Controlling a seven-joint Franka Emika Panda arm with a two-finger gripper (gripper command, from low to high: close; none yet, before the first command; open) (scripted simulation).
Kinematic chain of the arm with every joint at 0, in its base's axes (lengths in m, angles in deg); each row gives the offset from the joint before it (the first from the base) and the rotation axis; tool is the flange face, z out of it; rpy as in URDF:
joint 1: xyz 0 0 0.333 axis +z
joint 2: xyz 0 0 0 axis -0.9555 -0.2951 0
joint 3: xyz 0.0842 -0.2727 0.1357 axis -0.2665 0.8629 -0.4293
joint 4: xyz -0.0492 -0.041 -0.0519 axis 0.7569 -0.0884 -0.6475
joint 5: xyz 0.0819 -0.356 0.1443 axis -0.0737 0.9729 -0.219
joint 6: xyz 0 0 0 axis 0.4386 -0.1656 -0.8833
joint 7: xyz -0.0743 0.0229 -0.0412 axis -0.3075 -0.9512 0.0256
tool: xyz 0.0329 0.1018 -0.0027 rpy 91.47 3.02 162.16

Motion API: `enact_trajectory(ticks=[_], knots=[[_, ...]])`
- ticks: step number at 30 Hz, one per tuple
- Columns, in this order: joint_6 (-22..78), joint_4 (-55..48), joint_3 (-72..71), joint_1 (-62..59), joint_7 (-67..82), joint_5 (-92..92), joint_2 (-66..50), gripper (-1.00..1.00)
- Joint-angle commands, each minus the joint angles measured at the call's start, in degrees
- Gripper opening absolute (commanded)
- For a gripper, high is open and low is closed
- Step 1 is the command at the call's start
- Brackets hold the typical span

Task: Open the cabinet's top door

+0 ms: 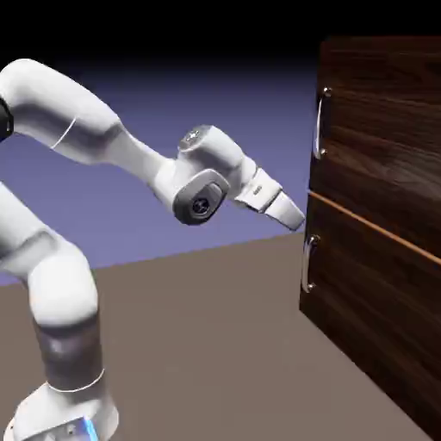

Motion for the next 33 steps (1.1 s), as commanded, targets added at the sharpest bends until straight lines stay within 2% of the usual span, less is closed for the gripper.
enact_trajectory(ticks=[1, 33], knots=[[0.03, -0.61, -0.95, -0.9, -0.85, -2.5, 0.18, 0.0], [1.01, -20.13, -31.29, -29.62, -27.89, -82.25, 6.09, 0.0]])
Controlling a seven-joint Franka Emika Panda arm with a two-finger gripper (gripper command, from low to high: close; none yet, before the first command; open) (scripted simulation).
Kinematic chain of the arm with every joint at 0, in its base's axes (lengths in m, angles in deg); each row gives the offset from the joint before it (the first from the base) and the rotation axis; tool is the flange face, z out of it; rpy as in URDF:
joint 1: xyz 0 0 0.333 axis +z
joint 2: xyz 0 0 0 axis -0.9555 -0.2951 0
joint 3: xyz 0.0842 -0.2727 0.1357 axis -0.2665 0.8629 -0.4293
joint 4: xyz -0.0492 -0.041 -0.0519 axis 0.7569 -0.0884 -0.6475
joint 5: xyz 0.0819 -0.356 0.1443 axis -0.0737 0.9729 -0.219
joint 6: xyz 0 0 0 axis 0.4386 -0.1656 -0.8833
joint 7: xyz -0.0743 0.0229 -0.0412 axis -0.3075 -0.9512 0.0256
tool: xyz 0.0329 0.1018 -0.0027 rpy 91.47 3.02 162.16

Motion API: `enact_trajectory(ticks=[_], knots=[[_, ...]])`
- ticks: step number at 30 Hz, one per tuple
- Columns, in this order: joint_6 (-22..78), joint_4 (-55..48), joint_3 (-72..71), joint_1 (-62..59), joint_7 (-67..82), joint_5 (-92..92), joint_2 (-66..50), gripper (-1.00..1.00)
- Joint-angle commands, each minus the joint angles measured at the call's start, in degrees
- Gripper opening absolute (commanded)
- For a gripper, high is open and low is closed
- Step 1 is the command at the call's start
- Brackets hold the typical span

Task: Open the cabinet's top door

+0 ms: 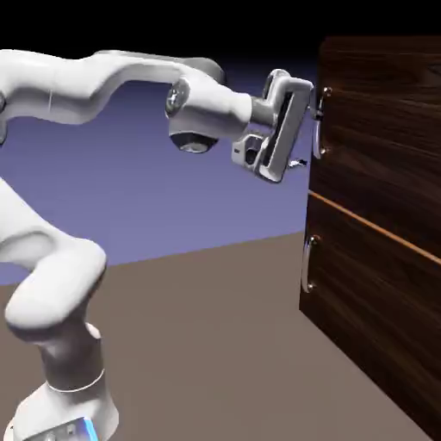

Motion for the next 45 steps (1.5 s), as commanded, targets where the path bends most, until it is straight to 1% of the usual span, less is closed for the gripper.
enact_trajectory(ticks=[1, 30, 32, 38, 39, 40, 45], knots=[[0.03, -0.61, -0.95, -0.9, -0.85, -2.5, 0.18, 0.0], [0.92, -18.3, -28.44, -26.92, -25.35, -74.77, 5.53, 0.0], [0.94, -18.68, -29.04, -27.49, -25.88, -76.34, 5.65, 0.0], [1.38, -26.99, -37.76, -39.38, -25.33, -77.04, 2.39, 0.0], [1.38, -27.0, -37.76, -39.38, -25.33, -77.04, 2.39, -1.0], [1.38, -27.0, -37.76, -39.38, -25.33, -77.04, 2.39, -1.0], [3.88, -21.25, -30.13, -29.0, -19.98, -77.03, -1.01, -1.0]])
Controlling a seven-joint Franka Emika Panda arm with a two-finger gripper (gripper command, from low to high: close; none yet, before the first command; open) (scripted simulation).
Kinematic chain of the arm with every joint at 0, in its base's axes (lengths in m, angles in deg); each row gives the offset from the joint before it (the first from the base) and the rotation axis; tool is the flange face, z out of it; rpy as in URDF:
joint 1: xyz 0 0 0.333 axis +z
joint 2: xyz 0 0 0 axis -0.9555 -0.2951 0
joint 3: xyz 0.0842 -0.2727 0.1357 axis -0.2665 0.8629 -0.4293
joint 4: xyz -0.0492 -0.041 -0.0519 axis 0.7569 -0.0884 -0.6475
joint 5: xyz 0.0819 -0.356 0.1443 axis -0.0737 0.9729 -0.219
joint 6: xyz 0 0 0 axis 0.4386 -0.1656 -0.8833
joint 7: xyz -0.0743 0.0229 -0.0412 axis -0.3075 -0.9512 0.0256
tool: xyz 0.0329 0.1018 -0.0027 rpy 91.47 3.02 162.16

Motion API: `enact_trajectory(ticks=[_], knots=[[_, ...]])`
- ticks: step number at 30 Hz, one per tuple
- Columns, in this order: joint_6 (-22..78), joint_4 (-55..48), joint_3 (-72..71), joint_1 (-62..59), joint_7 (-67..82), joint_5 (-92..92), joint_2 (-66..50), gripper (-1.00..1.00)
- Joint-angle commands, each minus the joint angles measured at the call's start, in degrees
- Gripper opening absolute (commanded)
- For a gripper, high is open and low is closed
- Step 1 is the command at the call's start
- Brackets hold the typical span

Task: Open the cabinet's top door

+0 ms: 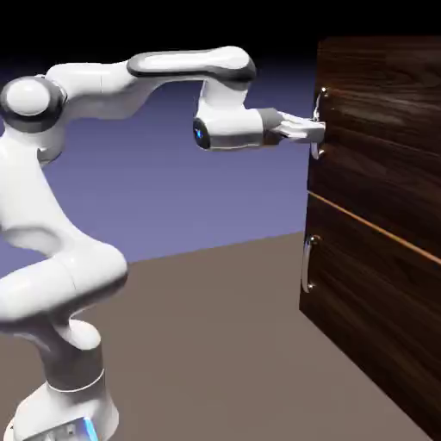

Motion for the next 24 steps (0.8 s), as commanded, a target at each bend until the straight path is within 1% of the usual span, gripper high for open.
enact_trajectory(ticks=[1, 16, 19, 24], knots=[[0.36, 0.97, 1.6, 2.1, 1.12, -0.15, -0.62, -1.0], [2.39, 10.95, 27.93, 33.25, 15.55, 0.0, -6.01, -1.0], [2.8, 13.43, 33.42, 39.48, 15.04, 2.73, -5.09, -1.0], [4.16, 19.79, 42.64, 49.86, 8.41, 12.94, -0.51, -1.0]])
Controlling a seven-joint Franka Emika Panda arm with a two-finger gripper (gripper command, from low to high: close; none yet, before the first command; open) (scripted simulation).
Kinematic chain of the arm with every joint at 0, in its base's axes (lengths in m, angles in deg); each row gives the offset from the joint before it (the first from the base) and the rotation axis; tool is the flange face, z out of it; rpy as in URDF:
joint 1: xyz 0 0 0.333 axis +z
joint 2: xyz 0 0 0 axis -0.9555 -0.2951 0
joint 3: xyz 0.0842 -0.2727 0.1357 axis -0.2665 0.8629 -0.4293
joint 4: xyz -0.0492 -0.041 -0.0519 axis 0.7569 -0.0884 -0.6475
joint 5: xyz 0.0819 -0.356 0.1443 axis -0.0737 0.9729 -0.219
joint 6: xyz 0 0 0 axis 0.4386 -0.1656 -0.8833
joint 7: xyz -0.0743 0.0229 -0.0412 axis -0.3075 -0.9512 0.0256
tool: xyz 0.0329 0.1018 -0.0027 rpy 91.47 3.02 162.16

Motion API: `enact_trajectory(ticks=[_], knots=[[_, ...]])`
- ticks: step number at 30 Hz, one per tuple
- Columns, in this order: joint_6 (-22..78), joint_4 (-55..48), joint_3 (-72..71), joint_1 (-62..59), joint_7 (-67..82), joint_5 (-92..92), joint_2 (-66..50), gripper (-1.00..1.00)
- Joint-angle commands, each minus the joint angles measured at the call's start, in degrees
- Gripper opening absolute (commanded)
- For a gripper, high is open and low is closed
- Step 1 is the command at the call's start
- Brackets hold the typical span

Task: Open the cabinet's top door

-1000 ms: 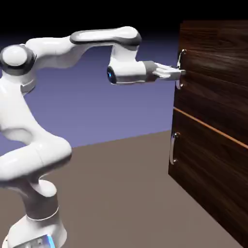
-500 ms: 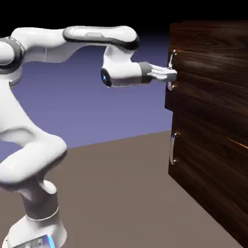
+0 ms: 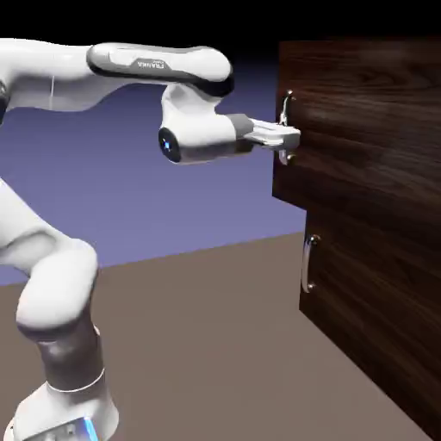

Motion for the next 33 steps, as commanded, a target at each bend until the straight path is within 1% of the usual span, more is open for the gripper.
enact_trajectory(ticks=[1, 10, 18, 22, 26, 29, 33], knots=[[0.26, 1.34, 1.89, 2.09, -1.33, 2.17, 1.11, -1.0], [0.24, 12.44, 18.17, 19.29, -13.69, 24.3, 13.31, -1.0], [-1.78, 19.37, 27.6, 28.81, -26.0, 44.23, 23.95, -1.0], [-0.8, 22.43, 29.96, 29.69, -33.68, 54.2, 28.47, -1.0], [3.03, 25.42, 31.84, 27.64, -41.69, 64.17, 32.86, -1.0], [7.97, 27.41, 33.86, 24.57, -47.21, 71.65, 36.34, -1.0], [17.04, 29.16, 38.46, 19.33, -53.03, 81.59, 40.91, -1.0]])
